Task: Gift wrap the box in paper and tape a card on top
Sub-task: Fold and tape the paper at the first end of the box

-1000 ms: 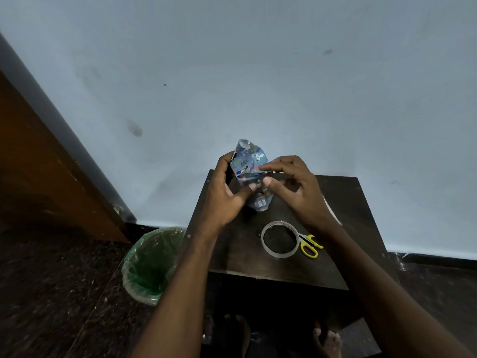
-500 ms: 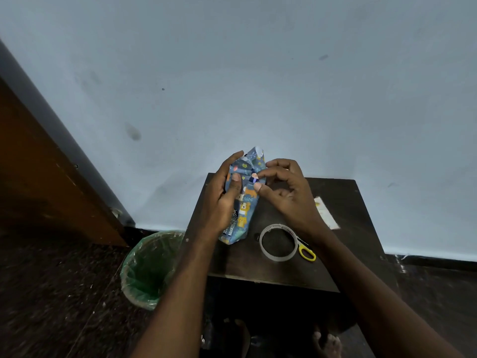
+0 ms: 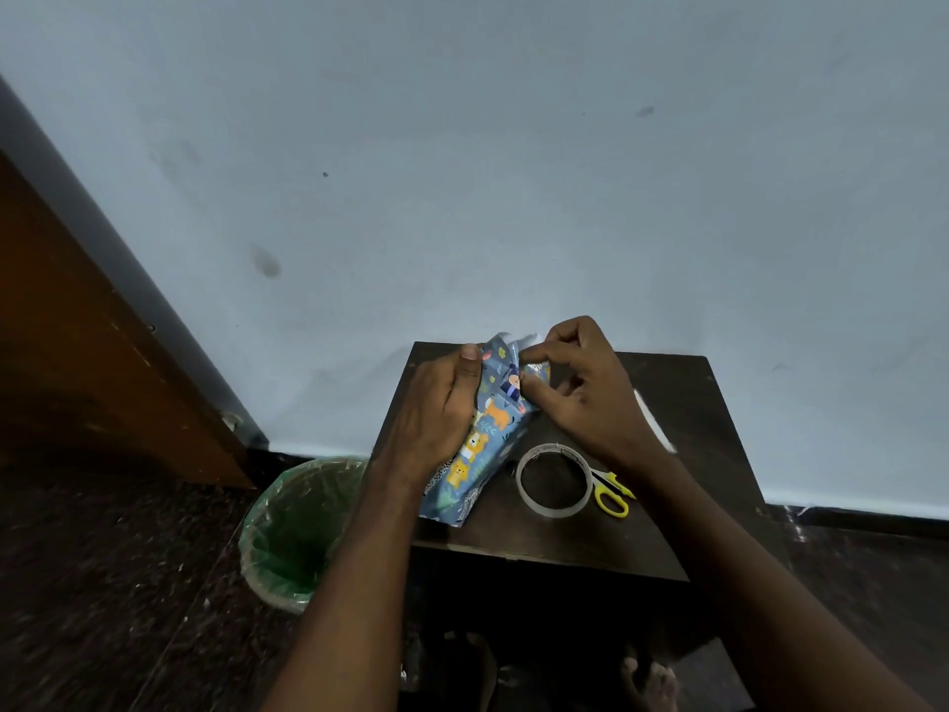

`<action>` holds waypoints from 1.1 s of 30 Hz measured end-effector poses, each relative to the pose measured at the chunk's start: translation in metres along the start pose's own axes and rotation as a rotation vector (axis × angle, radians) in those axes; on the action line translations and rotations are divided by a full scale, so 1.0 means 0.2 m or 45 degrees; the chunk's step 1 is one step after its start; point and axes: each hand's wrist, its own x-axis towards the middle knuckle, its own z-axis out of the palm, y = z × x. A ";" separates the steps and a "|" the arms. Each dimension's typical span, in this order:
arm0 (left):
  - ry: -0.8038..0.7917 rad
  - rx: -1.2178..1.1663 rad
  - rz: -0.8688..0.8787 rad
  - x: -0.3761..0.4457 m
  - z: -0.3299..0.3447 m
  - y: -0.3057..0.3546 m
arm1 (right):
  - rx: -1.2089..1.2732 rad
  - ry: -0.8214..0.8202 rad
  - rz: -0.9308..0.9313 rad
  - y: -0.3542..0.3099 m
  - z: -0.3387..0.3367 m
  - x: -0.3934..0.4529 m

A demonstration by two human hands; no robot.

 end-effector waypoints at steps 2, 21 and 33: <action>-0.069 0.017 -0.001 0.00 0.00 0.00 | 0.053 -0.055 0.035 0.01 0.00 0.00; -0.362 0.423 -0.292 0.00 -0.03 -0.07 | 0.797 -0.171 0.997 0.10 -0.05 -0.05; -0.343 0.483 -0.151 0.01 0.05 -0.10 | -0.615 -0.561 0.817 0.13 -0.26 -0.24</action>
